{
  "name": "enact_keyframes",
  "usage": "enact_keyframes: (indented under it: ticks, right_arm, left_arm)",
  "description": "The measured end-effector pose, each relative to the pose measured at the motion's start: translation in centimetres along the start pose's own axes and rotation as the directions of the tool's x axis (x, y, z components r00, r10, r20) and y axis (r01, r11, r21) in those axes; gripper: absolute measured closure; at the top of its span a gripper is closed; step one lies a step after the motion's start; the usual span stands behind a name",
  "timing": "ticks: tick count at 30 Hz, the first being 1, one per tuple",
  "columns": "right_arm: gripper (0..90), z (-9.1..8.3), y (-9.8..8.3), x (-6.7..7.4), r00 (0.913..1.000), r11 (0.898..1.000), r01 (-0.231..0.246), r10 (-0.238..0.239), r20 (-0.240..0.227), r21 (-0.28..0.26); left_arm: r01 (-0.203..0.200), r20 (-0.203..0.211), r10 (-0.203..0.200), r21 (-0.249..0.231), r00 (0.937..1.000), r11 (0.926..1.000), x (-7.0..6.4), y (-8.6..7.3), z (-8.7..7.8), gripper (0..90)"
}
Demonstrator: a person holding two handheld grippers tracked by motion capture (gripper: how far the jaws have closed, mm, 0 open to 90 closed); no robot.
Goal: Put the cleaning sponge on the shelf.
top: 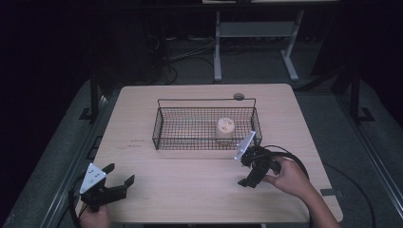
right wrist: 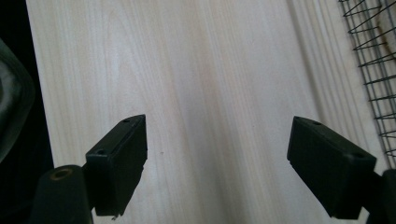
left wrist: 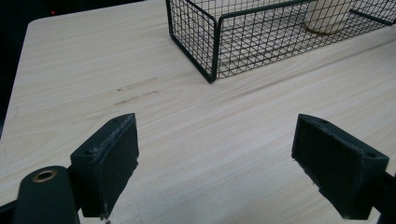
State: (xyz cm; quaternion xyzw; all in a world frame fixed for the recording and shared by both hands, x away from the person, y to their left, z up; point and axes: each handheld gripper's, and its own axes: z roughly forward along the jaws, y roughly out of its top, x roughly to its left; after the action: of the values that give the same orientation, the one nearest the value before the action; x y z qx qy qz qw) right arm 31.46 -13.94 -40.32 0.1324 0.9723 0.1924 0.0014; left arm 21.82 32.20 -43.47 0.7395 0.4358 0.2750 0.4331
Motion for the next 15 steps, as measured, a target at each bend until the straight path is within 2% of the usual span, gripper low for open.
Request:
enact_keyframes:
  ticks: [7,15]
  right_arm:
    - [19.4,0.0,-1.0,0.6,0.9998,1.000,-0.012,0.012,-0.014,-0.010]
    - [18.4,0.3,-2.6,0.9,0.9991,0.999,-0.041,0.041,-0.002,-0.022]
  left_arm:
    - [-0.001,0.001,0.001,-0.002,1.0000,1.0000,0.0,0.0,0.0,13.9]
    - [-0.007,0.004,0.007,-0.002,1.0000,1.0000,-0.1,0.0,0.0,13.9]
